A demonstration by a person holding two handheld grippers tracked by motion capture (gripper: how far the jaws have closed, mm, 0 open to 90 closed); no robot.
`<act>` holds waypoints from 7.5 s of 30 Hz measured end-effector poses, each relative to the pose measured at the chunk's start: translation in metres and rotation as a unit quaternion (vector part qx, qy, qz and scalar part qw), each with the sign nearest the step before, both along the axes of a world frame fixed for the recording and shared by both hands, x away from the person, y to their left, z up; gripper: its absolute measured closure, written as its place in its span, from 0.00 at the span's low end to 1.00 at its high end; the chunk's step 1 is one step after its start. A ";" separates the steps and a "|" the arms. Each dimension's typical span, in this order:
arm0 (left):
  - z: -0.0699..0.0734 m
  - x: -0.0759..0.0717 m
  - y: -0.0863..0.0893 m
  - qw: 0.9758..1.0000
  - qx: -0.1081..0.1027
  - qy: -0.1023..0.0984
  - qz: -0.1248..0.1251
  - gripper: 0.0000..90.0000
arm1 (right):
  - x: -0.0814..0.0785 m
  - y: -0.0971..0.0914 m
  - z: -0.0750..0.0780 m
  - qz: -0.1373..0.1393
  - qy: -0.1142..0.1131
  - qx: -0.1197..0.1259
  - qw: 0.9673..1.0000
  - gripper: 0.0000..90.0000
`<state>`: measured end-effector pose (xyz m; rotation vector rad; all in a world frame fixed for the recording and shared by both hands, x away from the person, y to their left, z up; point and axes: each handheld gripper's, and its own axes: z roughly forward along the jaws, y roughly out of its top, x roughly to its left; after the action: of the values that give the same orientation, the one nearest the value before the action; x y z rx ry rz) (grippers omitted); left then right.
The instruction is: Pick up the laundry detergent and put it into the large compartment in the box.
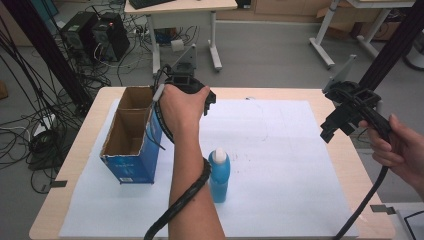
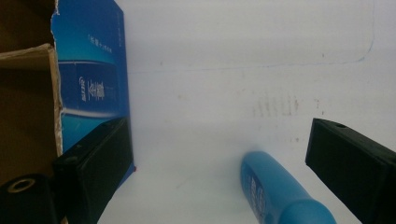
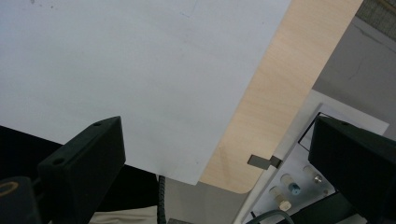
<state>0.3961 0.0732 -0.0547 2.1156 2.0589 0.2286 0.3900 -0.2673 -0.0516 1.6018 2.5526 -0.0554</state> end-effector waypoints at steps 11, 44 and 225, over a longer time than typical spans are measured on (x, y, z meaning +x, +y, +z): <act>0.014 -0.028 -0.017 1.000 -0.004 -0.008 -0.009 0.09 | -0.010 -0.006 0.003 -0.010 -0.006 -0.001 1.000 0.04; 0.000 -0.083 -0.051 0.999 -0.010 0.014 -0.028 0.08 | -0.040 -0.001 0.003 -0.020 -0.019 -0.015 1.000 0.04; 0.126 -0.038 0.119 0.998 0.047 -0.034 -0.007 0.41 | -0.001 0.029 0.022 -0.005 -0.001 -0.024 1.000 0.04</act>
<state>0.3584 0.1923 0.0713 2.1433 2.0330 0.3970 0.3892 -0.2379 -0.0292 1.5957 2.5227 -0.1142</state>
